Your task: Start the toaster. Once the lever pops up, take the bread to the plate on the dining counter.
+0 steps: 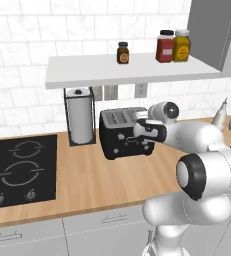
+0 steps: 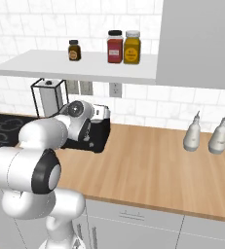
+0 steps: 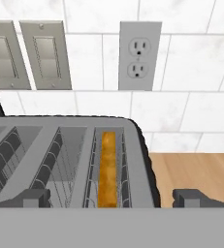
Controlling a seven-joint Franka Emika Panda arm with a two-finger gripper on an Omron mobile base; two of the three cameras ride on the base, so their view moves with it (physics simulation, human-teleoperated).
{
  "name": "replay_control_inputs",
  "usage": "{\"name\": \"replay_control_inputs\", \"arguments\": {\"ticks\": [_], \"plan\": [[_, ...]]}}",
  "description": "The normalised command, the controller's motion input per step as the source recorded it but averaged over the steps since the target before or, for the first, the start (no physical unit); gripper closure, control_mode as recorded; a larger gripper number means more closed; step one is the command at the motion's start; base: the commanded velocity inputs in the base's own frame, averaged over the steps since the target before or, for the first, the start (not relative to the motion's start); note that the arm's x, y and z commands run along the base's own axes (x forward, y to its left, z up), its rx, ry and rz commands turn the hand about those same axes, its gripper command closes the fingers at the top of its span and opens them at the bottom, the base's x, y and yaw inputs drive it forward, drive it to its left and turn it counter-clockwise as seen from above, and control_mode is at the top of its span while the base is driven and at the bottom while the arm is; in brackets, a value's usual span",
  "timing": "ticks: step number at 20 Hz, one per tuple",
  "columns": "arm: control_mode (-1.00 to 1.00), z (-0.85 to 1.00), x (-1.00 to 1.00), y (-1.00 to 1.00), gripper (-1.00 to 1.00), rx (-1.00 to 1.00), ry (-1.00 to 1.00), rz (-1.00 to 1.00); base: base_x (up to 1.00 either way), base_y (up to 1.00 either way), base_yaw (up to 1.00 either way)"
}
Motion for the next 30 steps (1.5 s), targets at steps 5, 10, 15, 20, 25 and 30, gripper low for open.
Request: {"name": "replay_control_inputs", "arguments": {"ticks": [5,10,15,20,25,30], "plan": [[-1.00,-0.03,0.00,0.00,-1.00,0.00,0.00,0.00,0.00,0.00,0.00],[-1.00,-0.01,0.00,0.01,-1.00,0.00,0.00,0.00,0.00,0.00,0.00],[-1.00,-0.01,0.00,0.04,-1.00,0.00,0.00,0.00,0.00,0.00,0.00],[-1.00,0.00,0.00,0.03,-1.00,0.00,0.00,0.00,0.00,0.00,0.00],[-1.00,0.00,0.00,0.00,-1.00,0.00,0.00,0.00,0.00,0.00,0.00],[-1.00,0.00,0.00,0.00,-1.00,0.00,0.00,0.00,0.00,0.00,0.00]]}}
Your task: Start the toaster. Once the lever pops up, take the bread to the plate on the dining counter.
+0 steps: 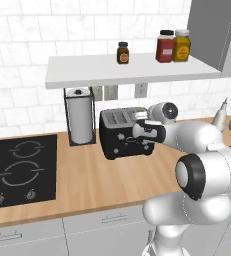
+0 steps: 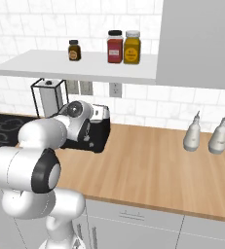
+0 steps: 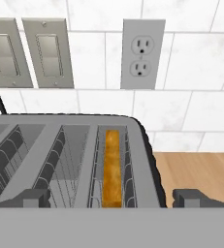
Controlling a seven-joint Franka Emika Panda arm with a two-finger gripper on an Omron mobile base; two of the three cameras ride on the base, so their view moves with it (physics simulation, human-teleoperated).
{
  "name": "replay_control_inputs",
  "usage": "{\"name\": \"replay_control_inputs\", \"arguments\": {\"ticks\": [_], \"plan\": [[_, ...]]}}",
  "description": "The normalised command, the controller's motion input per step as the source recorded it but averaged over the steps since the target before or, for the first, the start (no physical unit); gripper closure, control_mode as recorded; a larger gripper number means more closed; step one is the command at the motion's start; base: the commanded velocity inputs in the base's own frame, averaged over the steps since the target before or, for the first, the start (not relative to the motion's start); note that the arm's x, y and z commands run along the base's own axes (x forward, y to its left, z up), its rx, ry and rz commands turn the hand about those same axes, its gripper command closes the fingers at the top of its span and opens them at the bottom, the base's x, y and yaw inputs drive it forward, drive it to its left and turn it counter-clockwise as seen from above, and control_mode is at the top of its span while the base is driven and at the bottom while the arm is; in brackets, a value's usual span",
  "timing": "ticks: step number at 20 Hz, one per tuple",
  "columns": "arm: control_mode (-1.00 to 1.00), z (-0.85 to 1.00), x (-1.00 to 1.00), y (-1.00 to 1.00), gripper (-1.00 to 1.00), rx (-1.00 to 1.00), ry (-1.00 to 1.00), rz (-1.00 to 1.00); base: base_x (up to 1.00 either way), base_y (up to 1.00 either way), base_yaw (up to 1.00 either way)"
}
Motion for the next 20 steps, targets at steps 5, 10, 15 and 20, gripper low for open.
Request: {"name": "replay_control_inputs", "arguments": {"ticks": [5,10,15,20], "plan": [[-1.00,0.00,0.00,0.00,-1.00,0.00,0.00,0.00,0.00,0.00,0.00],[-1.00,0.00,0.00,0.00,-1.00,0.00,0.00,0.00,0.00,0.00,0.00],[-1.00,0.00,0.00,0.00,-1.00,0.00,0.00,0.00,0.00,0.00,0.00],[-1.00,0.00,0.00,0.00,-1.00,0.00,0.00,0.00,0.00,0.00,0.00]]}}
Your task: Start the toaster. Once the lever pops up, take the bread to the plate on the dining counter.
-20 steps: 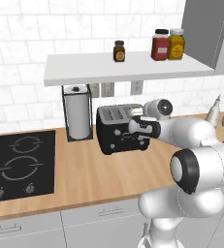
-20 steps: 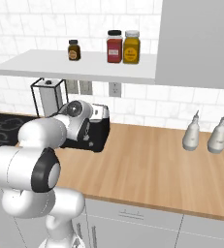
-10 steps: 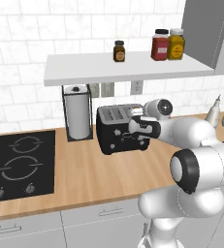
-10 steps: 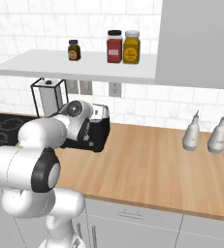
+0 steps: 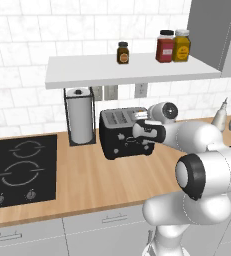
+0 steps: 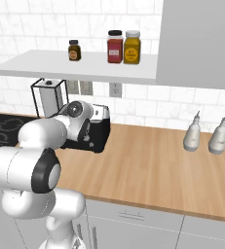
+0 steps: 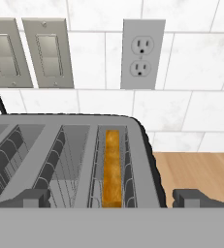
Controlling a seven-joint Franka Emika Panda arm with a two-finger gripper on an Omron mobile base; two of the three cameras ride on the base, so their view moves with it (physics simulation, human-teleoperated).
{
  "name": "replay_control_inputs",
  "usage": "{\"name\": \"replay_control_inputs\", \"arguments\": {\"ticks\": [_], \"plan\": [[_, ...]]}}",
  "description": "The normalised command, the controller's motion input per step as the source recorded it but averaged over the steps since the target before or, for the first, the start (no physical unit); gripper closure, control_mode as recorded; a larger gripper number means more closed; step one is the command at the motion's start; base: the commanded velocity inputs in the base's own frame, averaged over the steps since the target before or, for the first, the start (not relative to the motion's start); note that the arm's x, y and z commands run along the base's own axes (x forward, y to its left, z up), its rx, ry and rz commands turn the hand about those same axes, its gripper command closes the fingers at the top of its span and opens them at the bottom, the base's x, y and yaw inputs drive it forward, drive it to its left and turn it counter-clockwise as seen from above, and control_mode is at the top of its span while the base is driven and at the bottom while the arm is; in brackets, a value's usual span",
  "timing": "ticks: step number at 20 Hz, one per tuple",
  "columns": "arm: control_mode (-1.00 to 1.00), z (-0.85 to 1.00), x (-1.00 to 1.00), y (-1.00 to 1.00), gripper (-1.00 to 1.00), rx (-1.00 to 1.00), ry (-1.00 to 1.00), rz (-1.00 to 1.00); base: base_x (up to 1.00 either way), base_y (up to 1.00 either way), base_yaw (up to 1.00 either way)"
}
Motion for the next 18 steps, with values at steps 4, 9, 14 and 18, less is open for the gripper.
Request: {"name": "replay_control_inputs", "arguments": {"ticks": [4,9,14,18], "plan": [[-1.00,0.00,0.00,0.00,-1.00,0.00,0.00,0.00,0.00,0.00,0.00],[-1.00,0.00,0.00,0.00,-1.00,0.00,0.00,0.00,0.00,0.00,0.00],[-1.00,0.00,0.00,0.00,-1.00,0.00,0.00,0.00,0.00,0.00,0.00],[-1.00,0.00,0.00,0.00,-1.00,0.00,0.00,0.00,0.00,0.00,0.00]]}}
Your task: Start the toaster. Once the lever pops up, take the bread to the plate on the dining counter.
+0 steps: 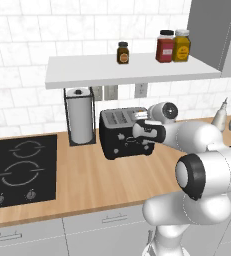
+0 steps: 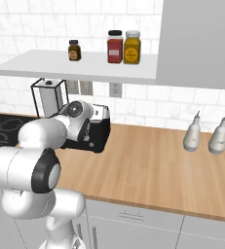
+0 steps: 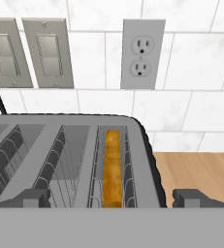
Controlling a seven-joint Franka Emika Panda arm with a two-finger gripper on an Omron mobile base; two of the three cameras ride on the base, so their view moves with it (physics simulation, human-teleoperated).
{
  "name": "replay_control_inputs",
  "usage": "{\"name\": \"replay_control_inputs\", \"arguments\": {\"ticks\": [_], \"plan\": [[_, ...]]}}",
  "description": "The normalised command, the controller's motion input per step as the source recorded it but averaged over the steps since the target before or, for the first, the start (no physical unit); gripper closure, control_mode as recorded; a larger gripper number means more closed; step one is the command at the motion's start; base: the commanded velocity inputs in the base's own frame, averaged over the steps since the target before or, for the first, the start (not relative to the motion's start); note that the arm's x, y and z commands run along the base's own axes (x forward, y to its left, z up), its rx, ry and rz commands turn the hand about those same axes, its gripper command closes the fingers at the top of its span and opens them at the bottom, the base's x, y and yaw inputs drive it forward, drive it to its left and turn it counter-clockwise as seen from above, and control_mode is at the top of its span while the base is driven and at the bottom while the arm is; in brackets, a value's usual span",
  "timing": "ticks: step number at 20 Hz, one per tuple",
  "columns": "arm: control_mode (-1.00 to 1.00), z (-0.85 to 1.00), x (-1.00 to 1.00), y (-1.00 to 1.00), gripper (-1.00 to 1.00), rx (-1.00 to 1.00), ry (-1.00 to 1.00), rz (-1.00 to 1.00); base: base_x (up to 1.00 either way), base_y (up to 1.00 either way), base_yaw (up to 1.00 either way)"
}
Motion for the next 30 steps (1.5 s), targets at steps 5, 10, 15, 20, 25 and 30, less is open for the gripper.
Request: {"name": "replay_control_inputs", "arguments": {"ticks": [5,10,15,20,25,30], "plan": [[-1.00,0.00,0.00,0.00,-1.00,0.00,0.00,0.00,0.00,0.00,0.00],[-1.00,0.00,0.00,0.00,-1.00,0.00,0.00,0.00,0.00,0.00,0.00],[-1.00,0.00,0.00,0.00,-1.00,0.00,0.00,0.00,0.00,0.00,0.00],[-1.00,0.00,0.00,0.00,-1.00,0.00,0.00,0.00,0.00,0.00,0.00],[-1.00,0.00,0.00,0.00,-1.00,0.00,0.00,0.00,0.00,0.00,0.00],[-1.00,0.00,0.00,0.00,-1.00,0.00,0.00,0.00,0.00,0.00,0.00]]}}
